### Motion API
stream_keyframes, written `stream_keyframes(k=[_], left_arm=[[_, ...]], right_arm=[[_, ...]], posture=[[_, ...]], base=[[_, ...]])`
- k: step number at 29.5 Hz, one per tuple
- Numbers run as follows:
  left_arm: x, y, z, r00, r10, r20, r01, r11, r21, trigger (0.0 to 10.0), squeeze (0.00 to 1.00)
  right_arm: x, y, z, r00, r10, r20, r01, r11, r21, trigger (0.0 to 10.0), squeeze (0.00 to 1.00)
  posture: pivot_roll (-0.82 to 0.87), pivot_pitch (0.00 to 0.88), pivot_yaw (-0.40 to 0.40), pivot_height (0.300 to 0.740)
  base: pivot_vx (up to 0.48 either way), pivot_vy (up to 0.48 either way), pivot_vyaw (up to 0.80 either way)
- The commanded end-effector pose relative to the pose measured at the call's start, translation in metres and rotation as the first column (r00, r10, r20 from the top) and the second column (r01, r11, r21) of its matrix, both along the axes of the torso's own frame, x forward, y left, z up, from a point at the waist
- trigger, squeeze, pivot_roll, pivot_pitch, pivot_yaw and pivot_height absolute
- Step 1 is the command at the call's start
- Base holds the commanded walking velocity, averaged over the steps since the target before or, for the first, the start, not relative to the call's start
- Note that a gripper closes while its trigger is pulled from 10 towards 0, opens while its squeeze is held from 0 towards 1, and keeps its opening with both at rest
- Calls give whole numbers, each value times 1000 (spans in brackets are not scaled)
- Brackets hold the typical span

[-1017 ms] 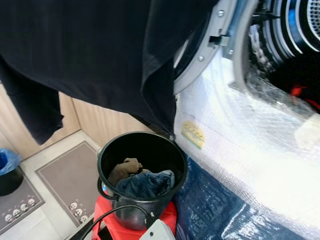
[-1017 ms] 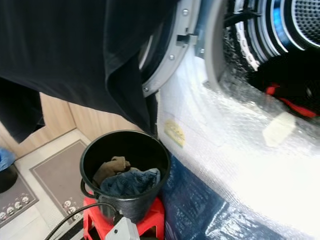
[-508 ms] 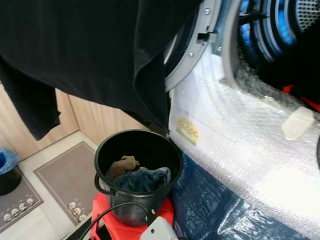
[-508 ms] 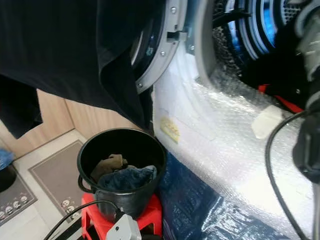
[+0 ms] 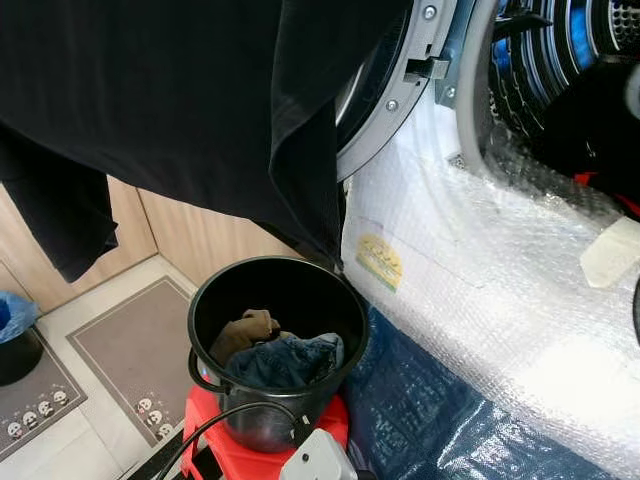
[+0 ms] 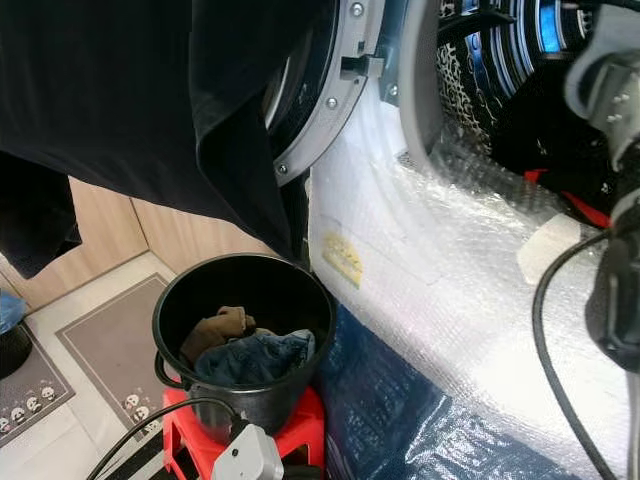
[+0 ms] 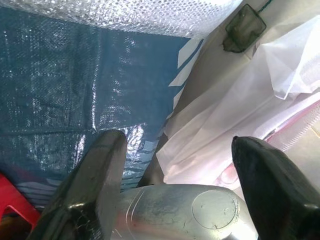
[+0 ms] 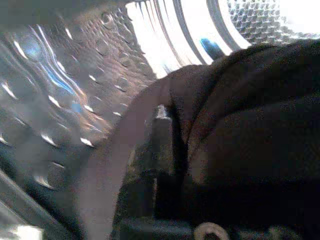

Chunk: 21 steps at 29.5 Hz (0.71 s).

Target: Clothes washing

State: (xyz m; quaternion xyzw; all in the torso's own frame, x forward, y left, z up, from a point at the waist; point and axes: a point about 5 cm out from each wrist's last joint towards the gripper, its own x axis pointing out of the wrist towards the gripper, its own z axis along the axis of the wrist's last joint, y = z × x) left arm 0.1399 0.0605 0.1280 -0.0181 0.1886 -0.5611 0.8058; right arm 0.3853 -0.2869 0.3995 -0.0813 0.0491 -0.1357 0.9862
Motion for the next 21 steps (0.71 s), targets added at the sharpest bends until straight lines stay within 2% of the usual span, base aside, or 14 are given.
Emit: stream_keyframes(k=[1,2,3,4,6,9,12,15,21], left_arm=[[1,-1,-2,1000,-17,6,16,999,29,10000,0],[2,-1,-3,1000,-17,8,17,999,37,10000,0],[7,-2,-5,999,-4,32,2,998,59,10000,0],[7,-2,-5,999,-4,32,2,998,59,10000,0],[12,-4,-4,998,0,63,-4,998,66,10000,0],[15,-3,-4,998,5,66,-9,998,68,10000,0],[19,-1,-3,997,-1,79,-5,997,78,10000,0],[25,1,-3,995,-2,96,-6,996,88,10000,0],[26,2,-4,995,-3,99,-6,996,90,10000,0]], right_arm=[[-2,-4,1,1000,10,-15,-12,990,-139,10000,1000],[-1,-3,0,1000,11,-25,-15,990,-143,10000,1000],[1,0,-10,998,33,-59,-39,994,-102,10000,1000],[1,0,-10,998,33,-59,-39,994,-102,10000,1000],[2,6,-21,993,52,-102,-56,997,-45,10000,1000],[0,8,-22,992,65,-107,-67,998,-13,10000,1000],[-6,9,-18,990,96,-103,-99,995,-29,10000,1000],[-15,3,-13,993,80,-85,-83,996,-33,10000,1000],[-20,5,-14,994,76,-81,-78,996,-34,10000,1000]], posture=[[-120,87,-126,740],[-120,87,-126,740],[-116,73,-125,740],[-116,73,-125,740],[-110,57,-118,740],[-106,43,-111,740],[-106,33,-105,740],[-110,15,-92,740],[-110,15,-92,740]], base=[[0,0,0],[0,0,0],[0,0,0],[0,0,0],[0,0,0],[0,0,0],[0,0,0],[0,0,0],[0,0,0]])
